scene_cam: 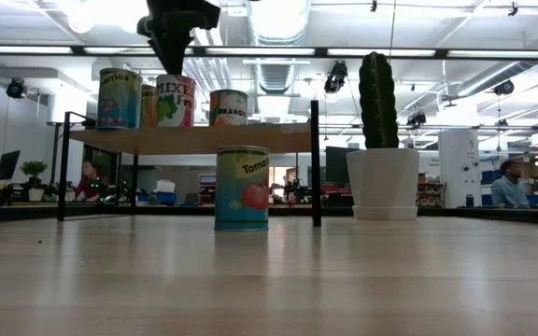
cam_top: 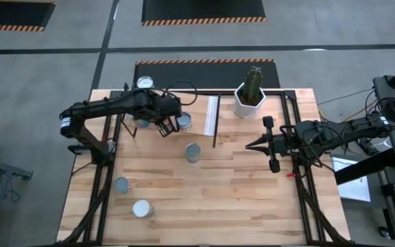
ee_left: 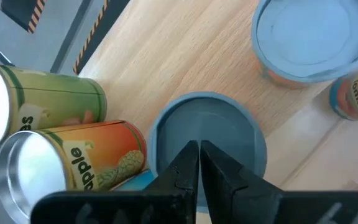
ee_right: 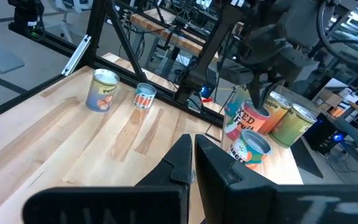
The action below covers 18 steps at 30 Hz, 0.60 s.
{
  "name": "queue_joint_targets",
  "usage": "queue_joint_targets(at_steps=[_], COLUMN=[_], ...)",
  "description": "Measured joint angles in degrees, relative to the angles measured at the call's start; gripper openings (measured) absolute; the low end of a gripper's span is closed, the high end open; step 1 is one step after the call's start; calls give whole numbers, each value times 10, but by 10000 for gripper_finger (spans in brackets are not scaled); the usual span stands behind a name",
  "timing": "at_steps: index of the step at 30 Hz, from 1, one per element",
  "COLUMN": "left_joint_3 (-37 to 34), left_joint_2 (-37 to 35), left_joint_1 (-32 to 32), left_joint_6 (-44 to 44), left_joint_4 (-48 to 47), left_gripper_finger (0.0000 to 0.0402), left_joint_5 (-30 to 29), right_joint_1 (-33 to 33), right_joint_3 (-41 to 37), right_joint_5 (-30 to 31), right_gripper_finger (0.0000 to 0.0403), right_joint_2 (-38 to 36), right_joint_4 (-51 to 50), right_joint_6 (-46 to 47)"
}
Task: Pick and place cans onto a shelf
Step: Put the canned mixed fruits on the shelf, then put the canned carrots on the shelf
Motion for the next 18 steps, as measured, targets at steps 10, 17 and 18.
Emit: queue_joint_targets(at_steps=[10, 17, 18], left_joint_3=[1, 1, 1], left_joint_2=[-19, -17, -15], left_joint_1=[-72, -141, -150], left_joint_6=[-3, -76, -101], left_joint_4=[35, 53, 54], left_gripper_finger=[0, 0, 0], left_joint_5=[-2, 156, 192], right_joint_1=[0, 0, 0], right_joint_3=[0, 3, 4], right_joint_5=[0, 0, 0], right_gripper_finger=[9, 9, 9], right_joint_2=[0, 0, 0], right_joint_4=[2, 14, 17], right_joint_6=[0, -18, -22])
